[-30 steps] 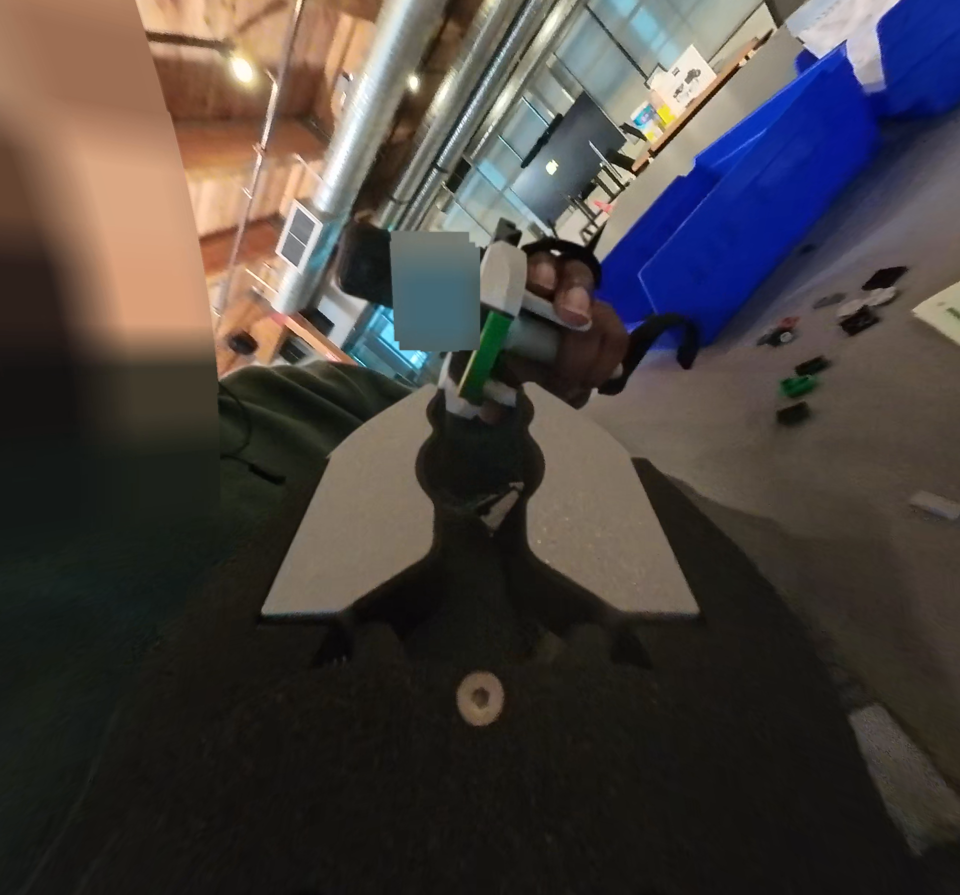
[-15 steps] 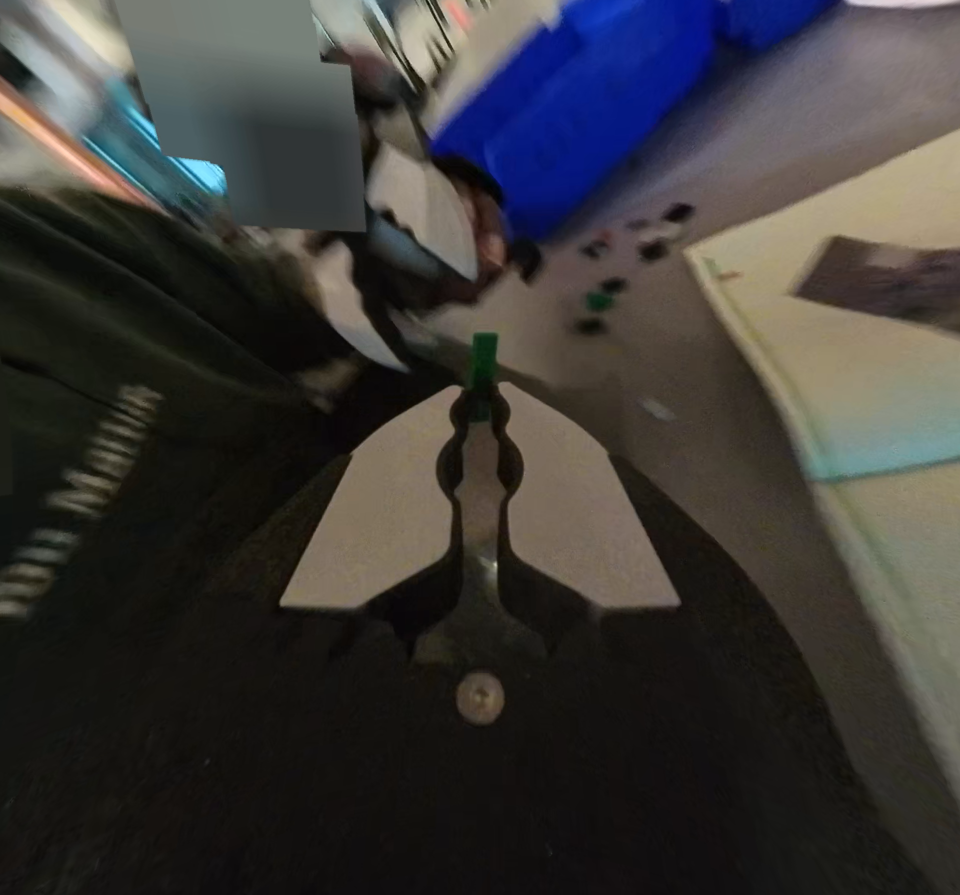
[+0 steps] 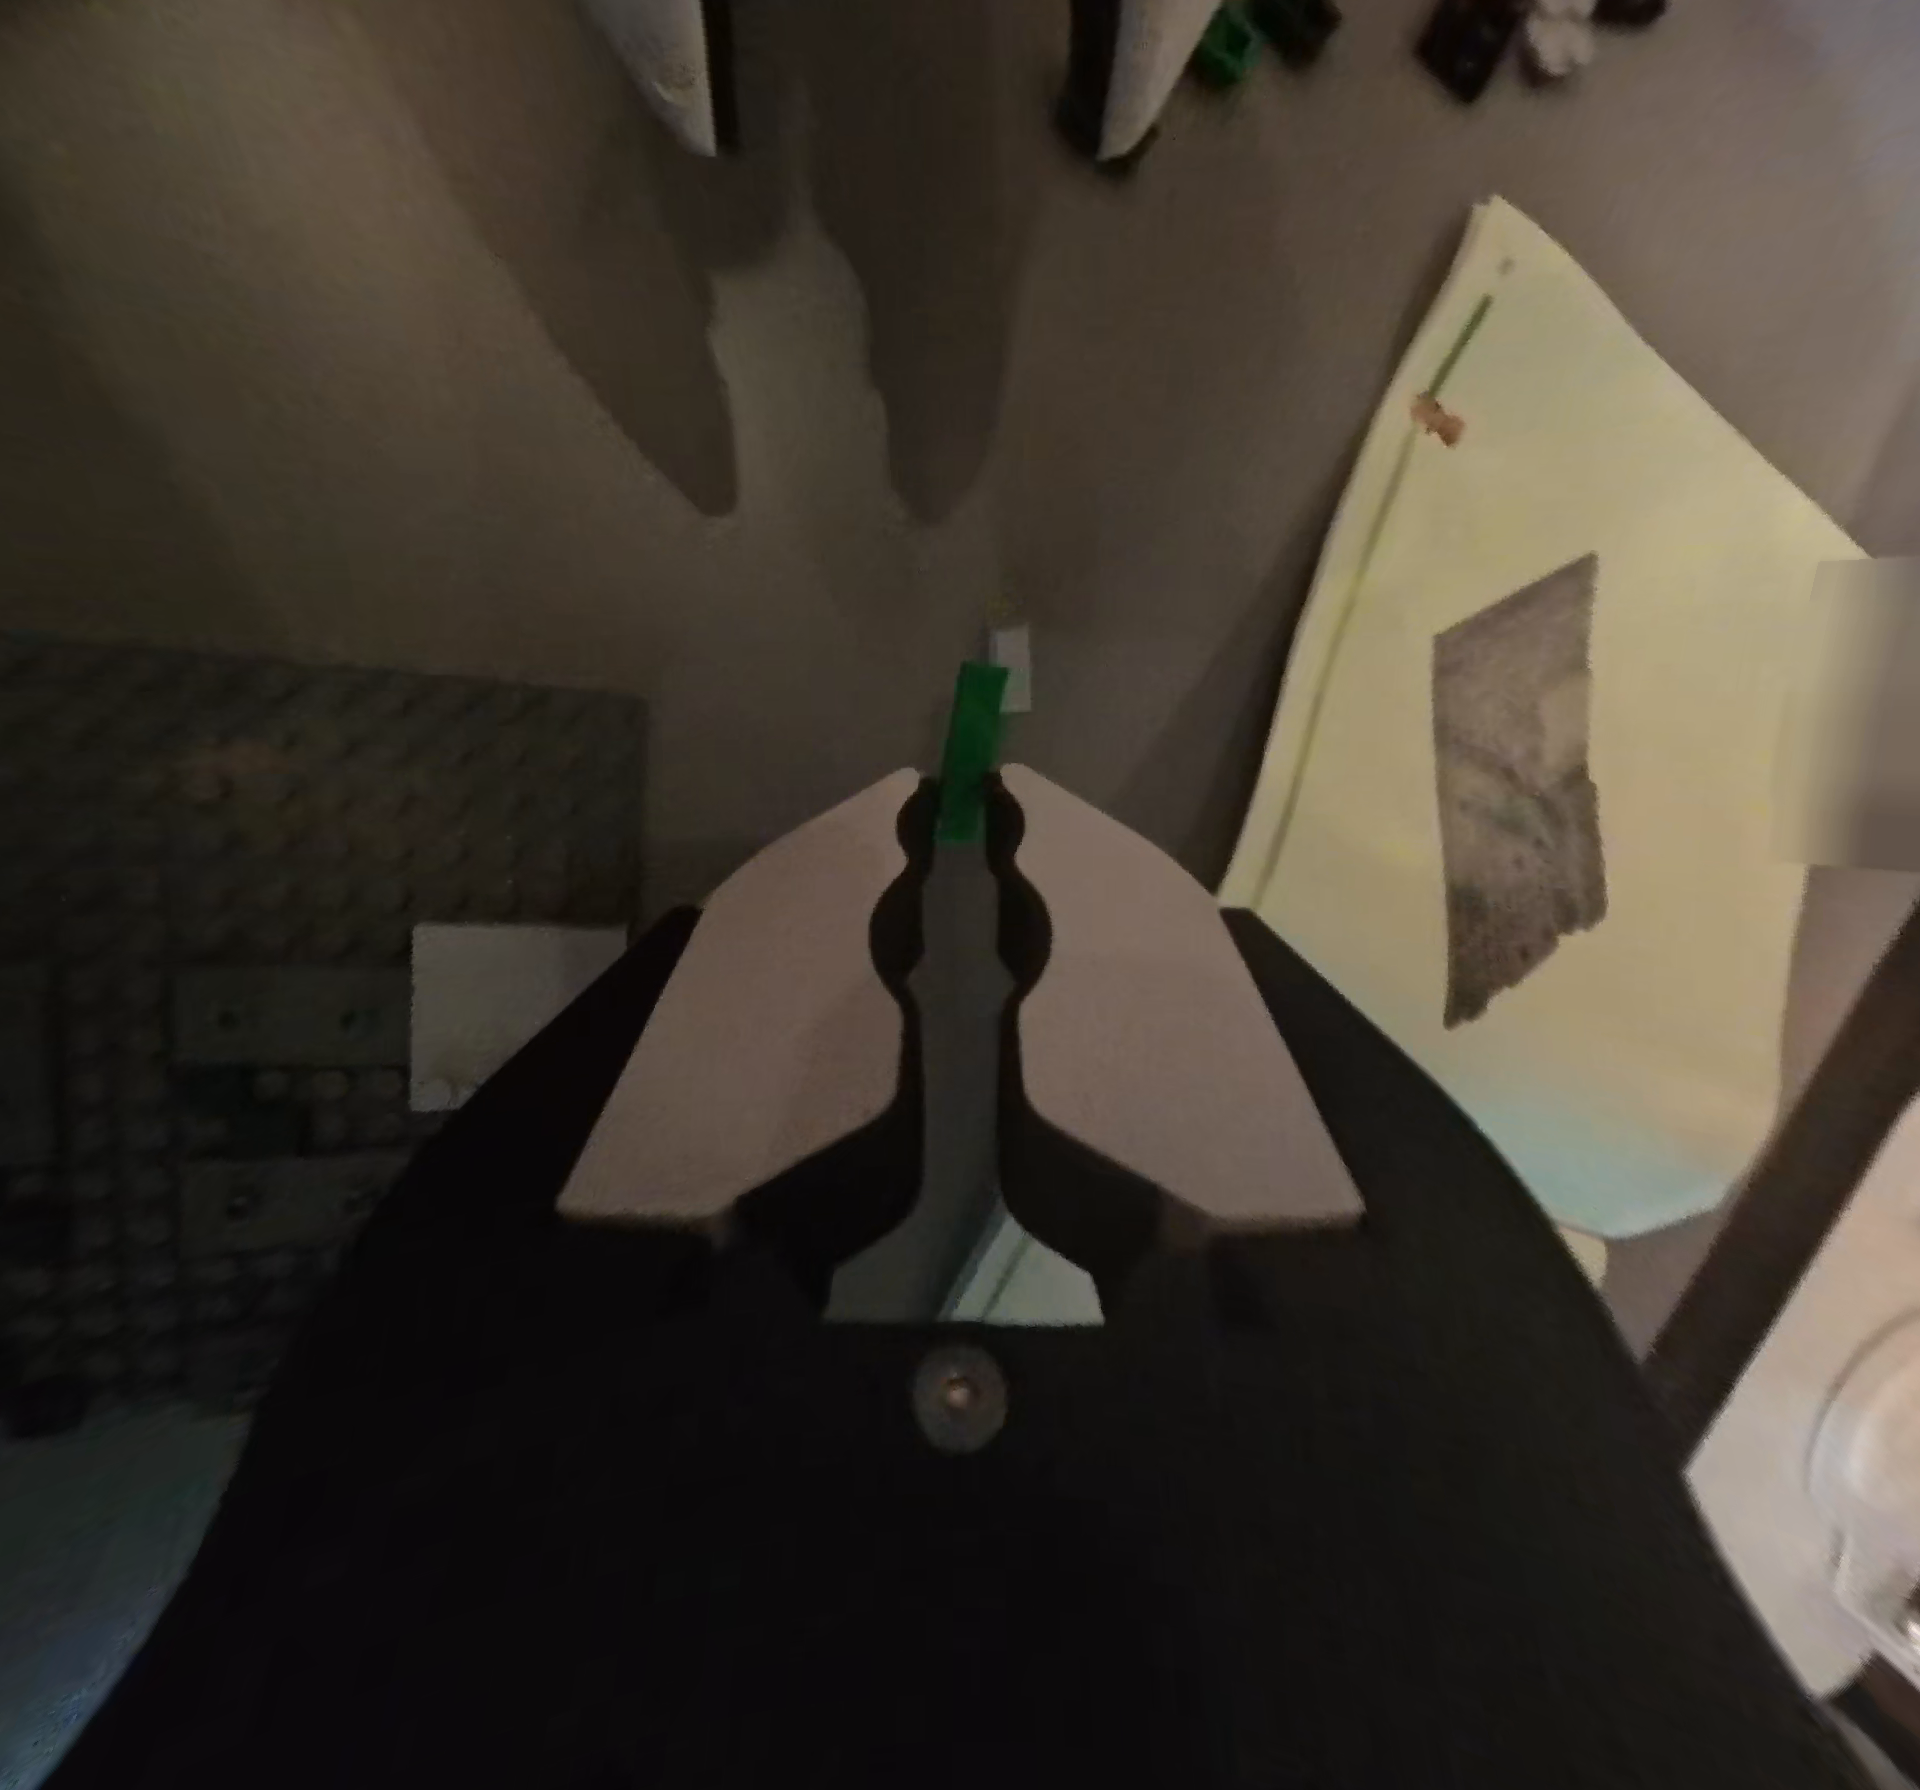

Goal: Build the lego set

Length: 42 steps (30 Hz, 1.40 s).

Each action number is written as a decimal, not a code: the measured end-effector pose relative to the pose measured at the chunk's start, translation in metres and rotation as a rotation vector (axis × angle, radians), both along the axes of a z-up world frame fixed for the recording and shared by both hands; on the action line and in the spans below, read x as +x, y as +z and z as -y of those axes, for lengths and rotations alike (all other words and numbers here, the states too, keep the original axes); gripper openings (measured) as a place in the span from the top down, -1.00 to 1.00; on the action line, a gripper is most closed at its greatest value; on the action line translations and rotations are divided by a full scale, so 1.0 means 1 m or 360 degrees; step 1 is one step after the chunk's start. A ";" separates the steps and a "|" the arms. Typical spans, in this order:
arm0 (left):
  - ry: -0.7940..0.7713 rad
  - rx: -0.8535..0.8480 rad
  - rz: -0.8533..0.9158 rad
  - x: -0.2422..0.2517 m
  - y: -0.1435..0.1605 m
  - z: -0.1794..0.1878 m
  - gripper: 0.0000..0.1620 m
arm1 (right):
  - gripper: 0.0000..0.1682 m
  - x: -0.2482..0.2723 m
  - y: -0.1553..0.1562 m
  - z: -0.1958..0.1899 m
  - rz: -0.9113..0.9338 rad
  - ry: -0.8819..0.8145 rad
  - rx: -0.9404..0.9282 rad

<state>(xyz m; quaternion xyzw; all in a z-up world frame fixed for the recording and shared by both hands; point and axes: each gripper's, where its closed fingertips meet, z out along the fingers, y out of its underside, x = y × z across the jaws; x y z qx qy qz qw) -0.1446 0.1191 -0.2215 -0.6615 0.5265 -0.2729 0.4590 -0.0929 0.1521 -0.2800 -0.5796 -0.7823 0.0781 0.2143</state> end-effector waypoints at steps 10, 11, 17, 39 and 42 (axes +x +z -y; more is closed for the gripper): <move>0.0008 -0.0098 -0.0046 -0.001 -0.018 -0.001 0.63 | 0.78 0.002 0.019 0.004 -0.0233 -0.0114 -0.0231; 0.0009 -0.0103 -0.0055 -0.001 -0.020 -0.001 0.63 | 0.78 0.005 0.027 0.003 -0.0302 -0.0163 -0.0238; 0.0016 -0.0133 -0.0103 0.006 -0.026 0.002 0.66 | 0.81 0.031 0.069 0.014 -0.0773 -0.0514 -0.0213; 0.0253 -0.0183 -0.0455 0.020 -0.055 -0.041 0.79 | 1.00 0.115 0.073 0.041 -0.1311 -0.1191 0.0002; 0.0206 -0.0149 -0.0543 0.019 -0.061 -0.049 0.76 | 1.00 0.115 0.072 0.043 -0.1303 -0.1168 0.0004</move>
